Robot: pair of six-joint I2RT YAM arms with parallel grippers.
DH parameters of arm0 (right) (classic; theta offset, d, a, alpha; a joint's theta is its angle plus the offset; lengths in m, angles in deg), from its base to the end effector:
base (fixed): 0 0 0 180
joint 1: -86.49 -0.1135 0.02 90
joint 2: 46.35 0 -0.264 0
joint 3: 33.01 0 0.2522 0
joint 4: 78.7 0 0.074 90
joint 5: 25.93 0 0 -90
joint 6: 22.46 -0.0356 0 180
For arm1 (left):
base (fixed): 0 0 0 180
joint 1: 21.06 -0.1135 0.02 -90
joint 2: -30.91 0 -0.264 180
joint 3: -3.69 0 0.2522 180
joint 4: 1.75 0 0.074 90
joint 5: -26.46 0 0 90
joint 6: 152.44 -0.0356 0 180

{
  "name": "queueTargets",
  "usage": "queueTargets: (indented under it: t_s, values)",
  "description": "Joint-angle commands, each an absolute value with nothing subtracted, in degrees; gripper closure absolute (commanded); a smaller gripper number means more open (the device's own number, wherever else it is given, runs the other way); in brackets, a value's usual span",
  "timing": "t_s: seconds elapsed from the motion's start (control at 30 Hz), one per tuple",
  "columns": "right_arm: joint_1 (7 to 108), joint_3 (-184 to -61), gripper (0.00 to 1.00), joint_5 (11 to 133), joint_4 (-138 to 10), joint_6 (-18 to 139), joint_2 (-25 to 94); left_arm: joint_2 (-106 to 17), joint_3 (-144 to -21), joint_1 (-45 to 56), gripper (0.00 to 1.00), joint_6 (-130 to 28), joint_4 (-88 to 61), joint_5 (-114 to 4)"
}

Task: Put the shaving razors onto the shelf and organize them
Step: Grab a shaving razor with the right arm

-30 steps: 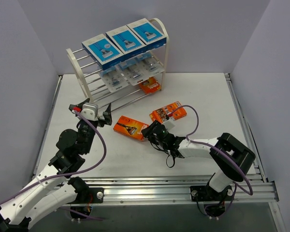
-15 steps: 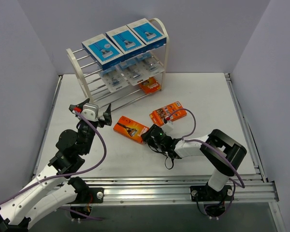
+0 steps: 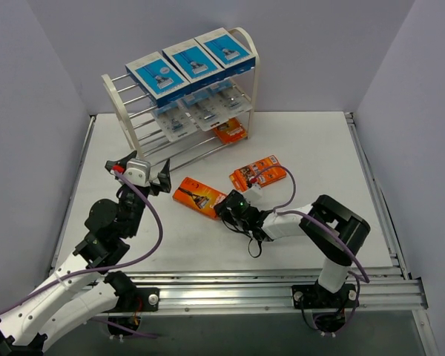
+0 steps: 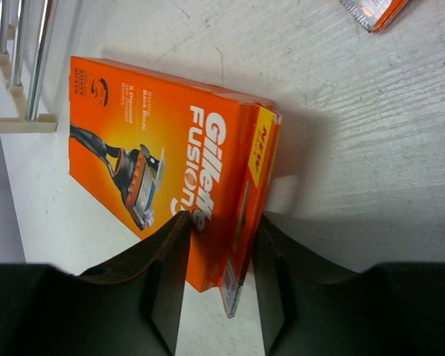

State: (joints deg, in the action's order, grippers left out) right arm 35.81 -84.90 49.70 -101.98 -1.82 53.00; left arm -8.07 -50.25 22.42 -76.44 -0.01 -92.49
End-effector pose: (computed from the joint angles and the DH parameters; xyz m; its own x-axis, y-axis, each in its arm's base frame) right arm 0.2174 0.2515 0.1437 -0.6585 0.6266 -0.4167 0.0293 0.5747 0.8179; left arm 0.1273 -0.0970 0.3749 0.2666 0.0389 -0.9630 0.2074 0.9735 0.0968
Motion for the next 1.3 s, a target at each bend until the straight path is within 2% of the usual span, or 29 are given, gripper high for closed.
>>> queueTargets:
  t_s: [0.0, 0.03, 0.1, 0.13, 0.63, 0.93, 1.27]
  values:
    - [35.6, -85.9, 0.67, 48.8, -98.1, -1.9, 55.8, -7.1, -51.5, 22.8, 0.06, -76.9, 1.3, -92.5]
    - [35.7, -85.8, 0.77, 49.0, -98.4, -2.1, 56.0, -7.1, -51.5, 22.8, 0.06, -76.9, 1.4, -92.5]
    - [35.7, -85.8, 0.88, 49.5, -99.3, -2.6, 57.0, -7.1, -51.5, 22.8, 0.06, -76.9, 1.3, -92.5]
    - [35.7, -84.8, 0.99, 49.7, -100.5, -3.0, 57.1, -7.0, -51.5, 22.9, 0.06, -76.9, 1.3, -92.5]
    - [35.9, -82.2, 1.00, 51.1, -108.9, -8.7, 52.8, -6.5, -51.3, 23.1, 0.06, -77.3, 1.5, -93.2]
    - [36.2, -77.9, 1.00, 53.5, -121.5, -12.9, 53.7, -6.4, -51.2, 23.1, 0.06, -77.6, 1.7, -93.4]
    - [36.5, -76.4, 1.00, 51.8, -123.4, -13.2, 51.0, -6.4, -51.1, 23.2, 0.06, -77.6, 1.8, -93.7]
